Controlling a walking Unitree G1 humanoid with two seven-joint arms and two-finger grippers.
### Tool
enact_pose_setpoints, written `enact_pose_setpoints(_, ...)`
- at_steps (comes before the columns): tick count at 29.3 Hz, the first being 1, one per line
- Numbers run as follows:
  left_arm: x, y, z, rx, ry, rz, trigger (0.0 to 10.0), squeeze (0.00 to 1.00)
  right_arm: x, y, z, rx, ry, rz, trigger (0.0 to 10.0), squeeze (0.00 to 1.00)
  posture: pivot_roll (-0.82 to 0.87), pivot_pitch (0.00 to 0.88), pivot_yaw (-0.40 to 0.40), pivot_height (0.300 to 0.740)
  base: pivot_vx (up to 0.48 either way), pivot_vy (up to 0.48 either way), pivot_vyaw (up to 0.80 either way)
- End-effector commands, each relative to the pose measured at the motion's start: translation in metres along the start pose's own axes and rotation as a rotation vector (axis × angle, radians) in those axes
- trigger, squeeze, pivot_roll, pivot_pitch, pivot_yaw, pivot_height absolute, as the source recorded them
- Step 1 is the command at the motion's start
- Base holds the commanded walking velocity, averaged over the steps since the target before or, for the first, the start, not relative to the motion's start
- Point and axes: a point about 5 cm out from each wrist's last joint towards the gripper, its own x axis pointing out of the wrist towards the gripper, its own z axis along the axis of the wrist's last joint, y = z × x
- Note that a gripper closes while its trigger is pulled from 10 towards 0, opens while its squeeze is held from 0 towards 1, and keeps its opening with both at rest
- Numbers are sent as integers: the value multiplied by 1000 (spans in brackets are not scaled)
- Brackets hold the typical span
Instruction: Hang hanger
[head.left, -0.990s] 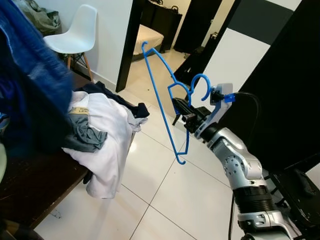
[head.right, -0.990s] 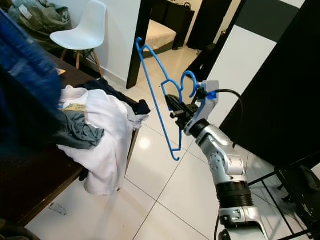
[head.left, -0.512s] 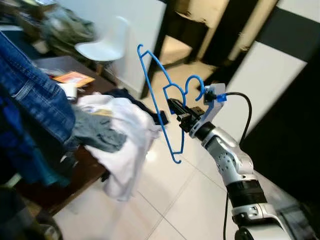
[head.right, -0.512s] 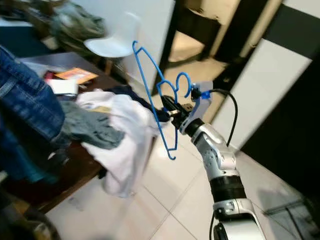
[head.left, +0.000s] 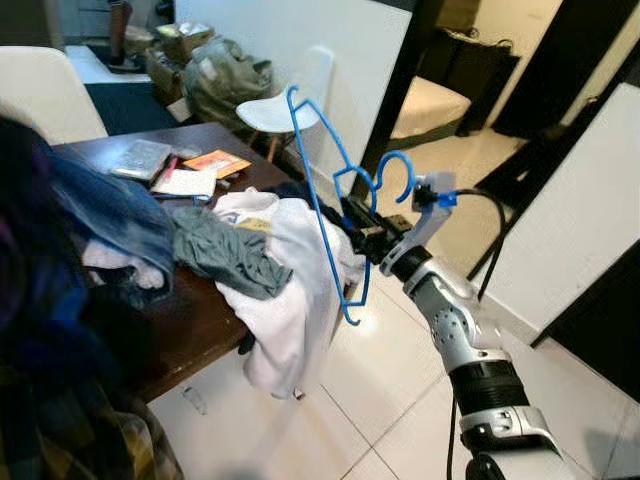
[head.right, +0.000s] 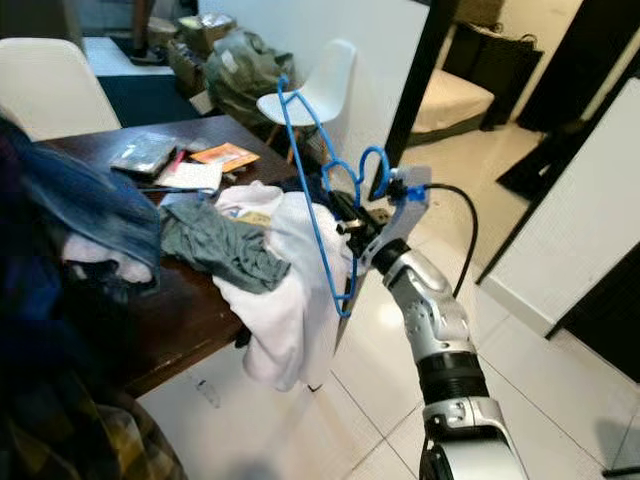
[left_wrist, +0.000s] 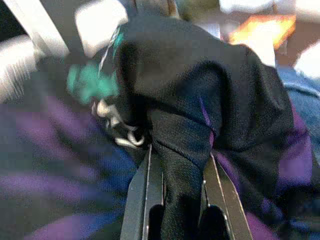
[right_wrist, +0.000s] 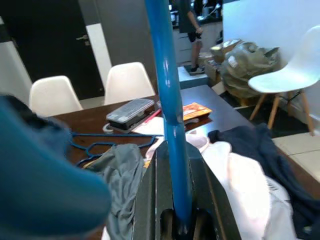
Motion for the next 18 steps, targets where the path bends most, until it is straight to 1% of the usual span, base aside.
enact_pose_setpoints(1, 8, -8, -19, -5, 64, 6, 10000, 0, -5, -7, 3, -24, -8, -23, 10000, 0, 266, 0, -194, 740, 0, 0, 0)
enact_pose_setpoints(2, 8, -8, -19, -5, 64, 6, 10000, 0, -5, -7, 3, -24, -8, -23, 10000, 0, 266, 0, -194, 740, 0, 0, 0)
enact_pose_setpoints(4, 13, -15, -27, -13, 79, 4, 10000, 0, -6, -8, 4, -29, -9, -26, 10000, 0, 248, 0, -188, 740, 0, 0, 0)
enact_pose_setpoints(5, 13, -15, -27, -13, 79, 4, 10000, 0, -6, -8, 4, -29, -9, -26, 10000, 0, 248, 0, -188, 740, 0, 0, 0)
enact_pose_setpoints(7, 18, -20, -24, 3, 60, 14, 10000, 0, -8, -9, 5, -35, -13, -30, 10000, 0, 227, 0, -174, 740, 0, 0, 0)
enact_pose_setpoints(8, 21, -22, -17, 3, 23, 33, 10000, 0, -9, -10, 5, -37, -15, -34, 10000, 0, 211, 0, -157, 740, 0, 0, 0)
enact_pose_setpoints(9, 21, -22, -17, 3, 23, 33, 10000, 0, -9, -10, 5, -37, -15, -34, 10000, 0, 211, 0, -157, 740, 0, 0, 0)
enact_pose_setpoints(10, 24, -22, -10, 1, -14, 55, 10000, 0, -11, -12, 6, -38, -19, -38, 10000, 0, 205, 0, -140, 740, 0, 0, 0)
enact_pose_setpoints(11, 26, -22, -4, 2, -45, 72, 10000, 1000, -12, -12, 6, -38, -22, -42, 10000, 0, 205, 0, -140, 740, 0, 0, 0)
enact_pose_setpoints(12, 26, -22, -4, 2, -45, 72, 10000, 1000, -12, -12, 6, -38, -22, -42, 10000, 0, 205, 0, -140, 740, 0, 0, 0)
enact_pose_setpoints(13, 30, -21, 8, 15, -95, 92, 10000, 1000, -13, -14, 5, -40, -26, -52, 10000, 0, 209, 0, -123, 740, 0, 0, 0)
enact_pose_setpoints(14, 30, -21, 8, 15, -95, 92, 10000, 1000, -13, -14, 5, -40, -26, -52, 10000, 0, 209, 0, -123, 740, 0, 0, 0)
enact_pose_setpoints(15, 33, -20, 14, 25, -127, 105, 10000, 1000, -14, -15, 4, -42, -29, -59, 10000, 0, 209, 0, -123, 740, 0, 0, 0)
enact_pose_setpoints(16, 35, -19, 24, 49, -159, 119, 10000, 1000, -15, -16, 4, -44, -34, -67, 10000, 0, 200, 0, -101, 740, 0, 0, 0)
enact_pose_setpoints(18, 35, -19, 24, 49, -159, 119, 10000, 1000, -15, -16, 4, -44, -34, -67, 10000, 0, 200, 0, -101, 740, 0, 0, 0)
